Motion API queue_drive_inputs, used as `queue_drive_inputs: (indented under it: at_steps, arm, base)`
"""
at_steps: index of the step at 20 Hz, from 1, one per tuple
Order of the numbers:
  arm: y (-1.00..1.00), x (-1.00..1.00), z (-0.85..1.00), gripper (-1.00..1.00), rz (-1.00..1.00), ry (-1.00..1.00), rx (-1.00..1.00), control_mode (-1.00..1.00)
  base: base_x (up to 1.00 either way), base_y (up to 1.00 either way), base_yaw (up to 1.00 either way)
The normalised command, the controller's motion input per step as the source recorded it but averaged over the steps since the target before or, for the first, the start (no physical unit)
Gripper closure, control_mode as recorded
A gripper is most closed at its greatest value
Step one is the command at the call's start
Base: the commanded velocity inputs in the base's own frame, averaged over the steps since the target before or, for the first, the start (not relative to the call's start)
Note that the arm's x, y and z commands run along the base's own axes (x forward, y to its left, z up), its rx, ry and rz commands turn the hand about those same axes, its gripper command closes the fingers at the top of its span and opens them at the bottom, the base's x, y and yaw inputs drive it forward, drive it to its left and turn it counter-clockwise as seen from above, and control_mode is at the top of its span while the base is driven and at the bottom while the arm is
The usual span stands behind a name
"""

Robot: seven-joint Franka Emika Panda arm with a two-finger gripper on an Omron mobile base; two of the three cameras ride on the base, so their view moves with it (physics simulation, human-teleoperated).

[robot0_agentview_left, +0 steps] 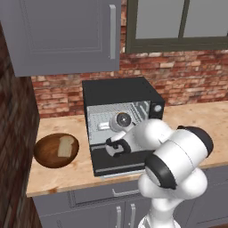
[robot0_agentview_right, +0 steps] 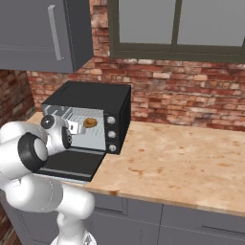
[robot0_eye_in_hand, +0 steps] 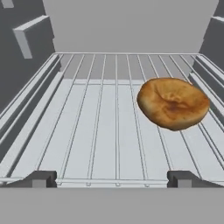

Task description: Pick up the heated bread from the toaster oven and place it in the bowl. Then move the bread bowl to the dining counter.

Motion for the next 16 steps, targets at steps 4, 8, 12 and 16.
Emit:
queue_drive_inputs:
  at_steps: [4, 8, 12, 16]
  arm:
    - [0.02, 0.31, 0.00, -1.00, 0.00, 0.00, 0.00, -1.00]
    - [0.02, 0.31, -0.16, -1.00, 0.00, 0.02, 0.00, -1.00]
    - [0.00, 0.29, -0.31, -1.00, 0.00, 0.07, 0.00, -1.00]
    - [0.00, 0.25, -0.43, -1.00, 0.00, 0.10, 0.00, -1.00]
  base:
    - [0.00, 0.00, 0.00]
    - [0.00, 0.00, 0.00]
    - [0.00, 0.00, 0.00]
    - [0.00, 0.00, 0.00]
